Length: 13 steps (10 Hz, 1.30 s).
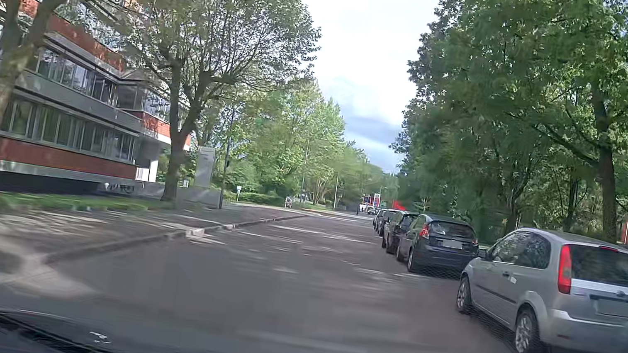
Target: Follow the waypoints while adhering to traffic rules and regulations
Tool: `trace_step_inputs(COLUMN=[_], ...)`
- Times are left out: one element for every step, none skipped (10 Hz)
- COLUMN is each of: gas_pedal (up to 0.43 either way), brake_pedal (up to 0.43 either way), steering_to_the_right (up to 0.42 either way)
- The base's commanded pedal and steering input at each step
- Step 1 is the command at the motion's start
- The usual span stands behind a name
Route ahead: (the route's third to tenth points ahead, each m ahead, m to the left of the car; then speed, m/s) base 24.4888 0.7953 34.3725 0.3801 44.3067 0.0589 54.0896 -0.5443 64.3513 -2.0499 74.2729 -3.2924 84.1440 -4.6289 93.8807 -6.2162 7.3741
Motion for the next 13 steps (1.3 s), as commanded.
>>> trace_step_inputs(gas_pedal=[0.11,0.11,0.11,0.11,0.087,0.079,0.067,0.067,0.067,0.067,0.067,0.067,0.067], brake_pedal=[0.0,0.0,0.0,0.0,0.0,0.0,0.0,0.0,0.0,0.0,0.0,0.0,0.0], steering_to_the_right=[0.013,0.013,0.013,0.013,0.014,0.013,0.013,0.014,0.014,0.013,0.013,0.014,0.013])
